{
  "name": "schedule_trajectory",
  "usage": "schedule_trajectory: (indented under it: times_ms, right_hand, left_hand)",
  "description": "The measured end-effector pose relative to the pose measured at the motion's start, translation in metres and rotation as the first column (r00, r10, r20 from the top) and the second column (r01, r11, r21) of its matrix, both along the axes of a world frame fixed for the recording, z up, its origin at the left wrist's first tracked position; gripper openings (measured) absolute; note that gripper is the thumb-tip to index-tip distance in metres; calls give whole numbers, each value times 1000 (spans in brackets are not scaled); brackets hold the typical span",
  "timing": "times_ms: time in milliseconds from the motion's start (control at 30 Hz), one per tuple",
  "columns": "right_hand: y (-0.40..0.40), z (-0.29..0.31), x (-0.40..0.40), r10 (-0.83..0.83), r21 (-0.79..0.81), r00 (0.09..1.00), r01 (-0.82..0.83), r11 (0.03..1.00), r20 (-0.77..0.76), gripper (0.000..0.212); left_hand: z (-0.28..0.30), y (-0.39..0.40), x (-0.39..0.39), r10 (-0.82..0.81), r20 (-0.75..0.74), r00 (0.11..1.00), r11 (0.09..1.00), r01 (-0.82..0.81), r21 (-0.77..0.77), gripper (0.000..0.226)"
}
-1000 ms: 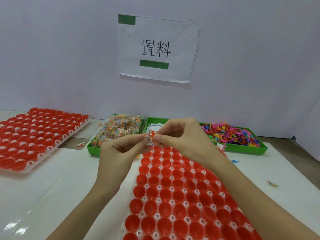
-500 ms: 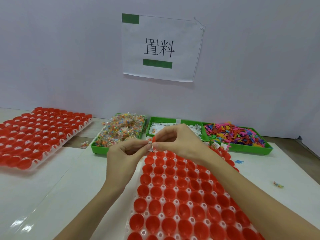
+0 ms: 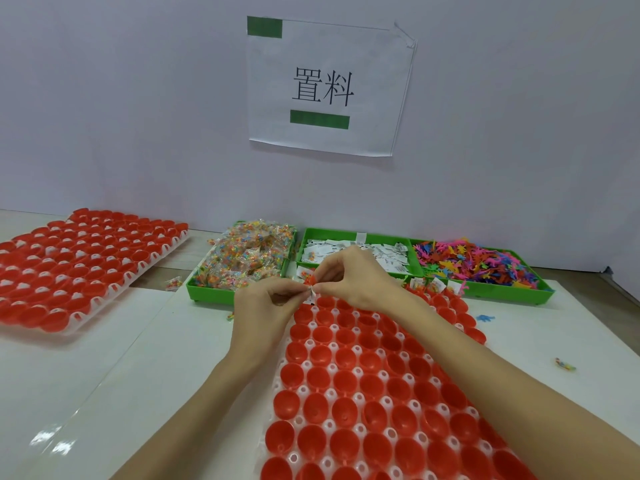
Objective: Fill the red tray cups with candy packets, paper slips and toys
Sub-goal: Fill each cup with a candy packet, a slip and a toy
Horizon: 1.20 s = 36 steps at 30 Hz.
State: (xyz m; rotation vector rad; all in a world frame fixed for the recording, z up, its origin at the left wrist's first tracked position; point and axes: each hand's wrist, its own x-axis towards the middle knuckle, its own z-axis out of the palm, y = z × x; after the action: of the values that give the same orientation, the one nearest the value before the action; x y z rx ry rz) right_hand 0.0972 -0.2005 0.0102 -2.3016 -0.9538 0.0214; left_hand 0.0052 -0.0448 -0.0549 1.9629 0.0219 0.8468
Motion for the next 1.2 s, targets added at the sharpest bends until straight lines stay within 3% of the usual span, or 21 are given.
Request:
schedule_trajectory:
  times_ms: [100,433,733,1000,1200]
  right_hand:
    - [0,-2,1,-7,1,1000,7,1000,-9,14]
    - [5,-11,1,-19,-1,999,19,1000,-27,10]
    - [12,-13,1,-22,-57,999,20,998,-33,7]
    - [15,-6,0,-18,-177,1000,14,984,-16,11]
    - [16,-6,-2,-27,-162,999,30,986,19,8]
  left_hand:
    - [0,1,0,90,-24,996,991,-87,99,12]
    - [-1,3,-3,107,-38,994,955,-92,283,15]
    - [-1,9,0,81,-74,994,932,-49,359,3]
    - [-1,9,-2,102,-54,993,915,-72,398,2]
    - [1,14,-5,36,-40,999,892,-14,452,8]
